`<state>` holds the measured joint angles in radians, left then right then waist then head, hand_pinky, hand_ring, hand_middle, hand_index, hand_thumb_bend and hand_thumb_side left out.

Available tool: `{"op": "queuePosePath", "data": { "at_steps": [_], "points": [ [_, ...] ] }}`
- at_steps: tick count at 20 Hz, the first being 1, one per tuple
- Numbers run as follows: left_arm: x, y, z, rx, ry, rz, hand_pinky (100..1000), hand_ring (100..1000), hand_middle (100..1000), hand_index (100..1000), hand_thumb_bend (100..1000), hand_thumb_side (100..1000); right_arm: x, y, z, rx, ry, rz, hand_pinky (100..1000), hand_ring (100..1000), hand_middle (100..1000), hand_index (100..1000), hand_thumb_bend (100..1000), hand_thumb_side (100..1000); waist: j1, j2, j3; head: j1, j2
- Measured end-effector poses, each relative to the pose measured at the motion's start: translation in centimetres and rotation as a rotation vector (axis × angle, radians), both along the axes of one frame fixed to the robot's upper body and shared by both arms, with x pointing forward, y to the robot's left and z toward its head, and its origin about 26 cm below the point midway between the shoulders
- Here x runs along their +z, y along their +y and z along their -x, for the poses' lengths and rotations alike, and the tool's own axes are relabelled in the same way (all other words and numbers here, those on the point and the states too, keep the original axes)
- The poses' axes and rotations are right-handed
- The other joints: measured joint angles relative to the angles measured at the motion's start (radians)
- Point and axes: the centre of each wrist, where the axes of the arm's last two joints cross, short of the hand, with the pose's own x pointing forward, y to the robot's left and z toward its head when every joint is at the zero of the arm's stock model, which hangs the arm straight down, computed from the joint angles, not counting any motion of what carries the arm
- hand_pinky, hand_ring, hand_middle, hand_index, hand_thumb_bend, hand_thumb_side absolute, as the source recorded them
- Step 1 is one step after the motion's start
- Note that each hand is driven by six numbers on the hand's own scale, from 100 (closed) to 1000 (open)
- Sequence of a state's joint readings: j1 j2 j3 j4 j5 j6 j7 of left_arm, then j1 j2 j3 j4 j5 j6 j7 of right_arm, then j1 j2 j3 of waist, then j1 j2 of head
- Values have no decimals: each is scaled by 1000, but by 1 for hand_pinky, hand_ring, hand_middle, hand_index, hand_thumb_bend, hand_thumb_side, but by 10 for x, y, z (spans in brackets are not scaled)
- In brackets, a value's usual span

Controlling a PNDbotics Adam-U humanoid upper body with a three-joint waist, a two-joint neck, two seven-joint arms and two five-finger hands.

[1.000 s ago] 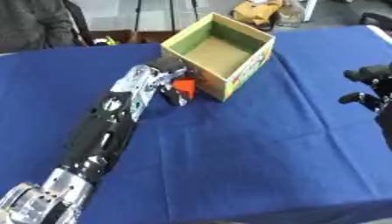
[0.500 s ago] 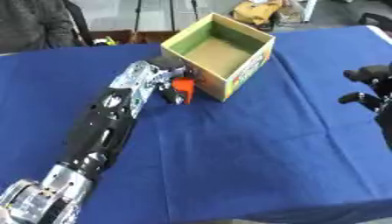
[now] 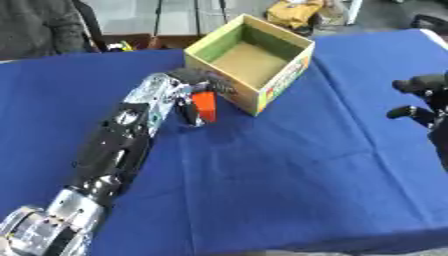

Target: Pick up objects on the table and place them in the box.

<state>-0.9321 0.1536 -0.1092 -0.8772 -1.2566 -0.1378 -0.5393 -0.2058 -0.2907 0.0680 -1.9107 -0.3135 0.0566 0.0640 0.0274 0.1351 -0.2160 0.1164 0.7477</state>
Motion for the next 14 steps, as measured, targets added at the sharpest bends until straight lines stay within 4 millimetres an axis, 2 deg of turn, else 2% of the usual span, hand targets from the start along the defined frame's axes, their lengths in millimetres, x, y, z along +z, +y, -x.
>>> {"op": "queuePosePath", "data": {
  "at_steps": [7,11,14],
  "points": [
    [-1,1,1,8,-41,50,335,369,398,725,334,100,0,0,0,0,0,0,562,838,592,669,100,718,0,0,0,-1,0],
    [9,0,3,6,-91,94,315,352,379,712,324,100,0,0,0,0,0,0,562,838,592,669,100,717,0,0,0,-5,0],
    [24,3,4,8,-138,121,310,350,377,709,316,100,0,0,0,0,0,0,562,838,591,669,100,720,0,0,0,-7,0]
  ]
}}
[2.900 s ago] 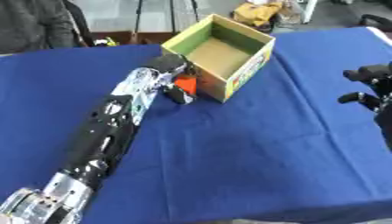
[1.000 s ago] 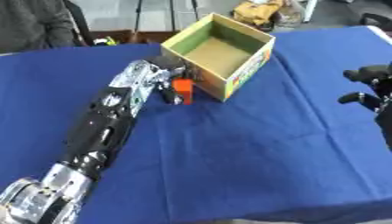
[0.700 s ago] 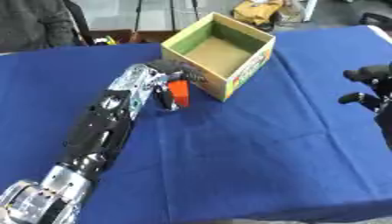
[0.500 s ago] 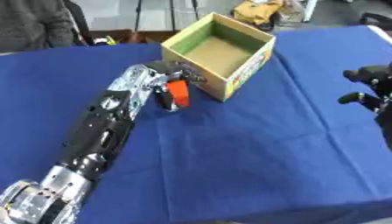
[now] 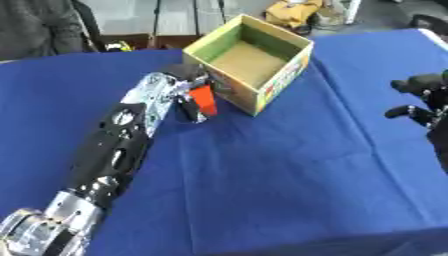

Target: Pick up objects on the table and place them in the box.

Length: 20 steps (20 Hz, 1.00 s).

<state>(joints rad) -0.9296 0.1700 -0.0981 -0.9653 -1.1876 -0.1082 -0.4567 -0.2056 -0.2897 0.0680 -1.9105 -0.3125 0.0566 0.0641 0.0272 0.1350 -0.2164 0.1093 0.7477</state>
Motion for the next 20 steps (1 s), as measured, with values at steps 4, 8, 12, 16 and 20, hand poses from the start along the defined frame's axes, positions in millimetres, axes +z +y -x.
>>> {"op": "queuePosePath", "data": {
  "at_steps": [4,8,12,16,20],
  "points": [
    [27,8,0,18,-78,29,298,341,368,698,309,100,0,0,0,0,1,0,562,838,591,669,100,717,1,-1,-3,-4,0],
    [44,10,-2,60,-152,73,298,347,372,694,326,100,0,0,0,2,2,1,562,838,591,668,100,717,2,-1,-17,-3,0],
    [55,11,-4,130,-227,129,315,366,390,702,298,100,1,3,0,18,-1,7,562,839,591,668,100,718,6,9,-50,10,-6],
    [56,5,-5,204,-284,157,405,454,473,751,321,100,3,6,-2,40,-6,14,562,840,590,668,100,720,17,25,-91,30,-23],
    [48,1,-8,274,-321,161,659,697,714,848,631,499,5,9,-3,58,-8,20,562,840,590,668,100,720,29,38,-128,48,-38]
  ]
}}
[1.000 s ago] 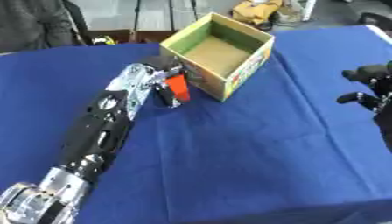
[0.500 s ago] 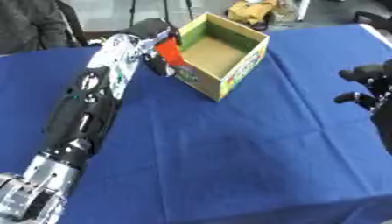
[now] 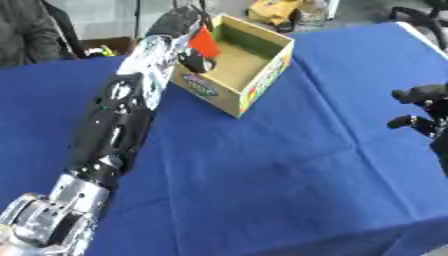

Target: Pick up objects on the table and place them in the box.

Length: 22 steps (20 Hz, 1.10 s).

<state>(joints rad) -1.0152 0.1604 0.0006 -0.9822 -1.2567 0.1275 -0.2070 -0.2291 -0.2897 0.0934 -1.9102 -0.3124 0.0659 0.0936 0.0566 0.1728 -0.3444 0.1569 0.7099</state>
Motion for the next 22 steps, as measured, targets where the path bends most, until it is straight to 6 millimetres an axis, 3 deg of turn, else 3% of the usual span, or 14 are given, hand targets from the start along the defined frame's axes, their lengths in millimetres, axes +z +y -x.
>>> {"op": "queuePosePath", "data": {
  "at_steps": [3,7,12,16,22],
  "points": [
    [-10,0,-3,43,-20,-22,764,820,824,895,669,681,0,0,0,4,0,3,562,840,590,668,100,721,4,4,-10,6,-4],
    [-28,0,-7,62,-33,-42,809,881,896,934,639,831,0,1,0,9,2,6,562,840,590,668,100,721,7,5,-11,8,-8],
    [-37,3,-7,37,-90,-7,734,826,840,864,657,850,0,1,0,9,1,6,562,839,590,668,100,720,8,5,7,6,-8],
    [-25,4,-1,-20,-203,77,628,713,724,765,664,815,0,0,0,-3,-3,1,562,838,590,668,100,720,3,0,52,-13,-8],
    [-28,34,18,-70,-364,213,551,620,627,703,638,800,1,-4,-1,-25,-7,-6,563,838,590,668,100,720,-5,-2,133,-49,-8]
  ]
}}
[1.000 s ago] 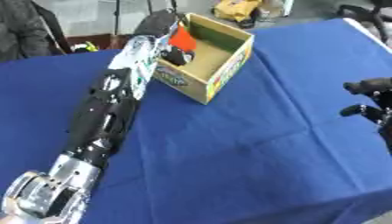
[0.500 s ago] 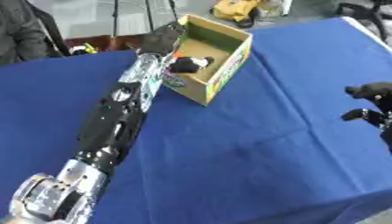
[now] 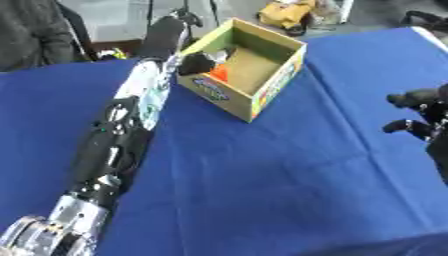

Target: Pick up objects on the table and place them in the box.

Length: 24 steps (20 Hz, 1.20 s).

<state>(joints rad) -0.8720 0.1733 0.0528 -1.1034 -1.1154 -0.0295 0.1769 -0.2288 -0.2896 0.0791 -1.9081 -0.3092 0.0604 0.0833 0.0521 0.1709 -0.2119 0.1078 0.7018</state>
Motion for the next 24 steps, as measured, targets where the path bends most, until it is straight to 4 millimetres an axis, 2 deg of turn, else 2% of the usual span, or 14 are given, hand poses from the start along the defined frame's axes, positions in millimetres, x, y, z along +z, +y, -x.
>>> {"op": "queuePosePath", "data": {
  "at_steps": [5,9,17,24],
  "points": [
    [-18,31,25,-8,-100,87,528,597,609,690,634,825,0,-3,-1,-19,-3,-5,563,838,590,668,100,718,-2,2,48,-29,0],
    [-31,43,47,15,-97,156,521,591,604,684,631,840,1,-5,-1,-35,-9,-7,563,838,590,667,100,731,-7,9,78,-40,0],
    [-58,51,94,60,13,304,515,582,595,682,627,839,1,-6,-1,-46,-9,-7,562,838,589,667,100,748,-18,11,97,-44,1],
    [-69,51,132,58,47,424,512,579,593,703,623,835,-1,-6,0,-50,0,-7,562,837,589,666,100,745,-19,0,98,-45,11]
  ]
}}
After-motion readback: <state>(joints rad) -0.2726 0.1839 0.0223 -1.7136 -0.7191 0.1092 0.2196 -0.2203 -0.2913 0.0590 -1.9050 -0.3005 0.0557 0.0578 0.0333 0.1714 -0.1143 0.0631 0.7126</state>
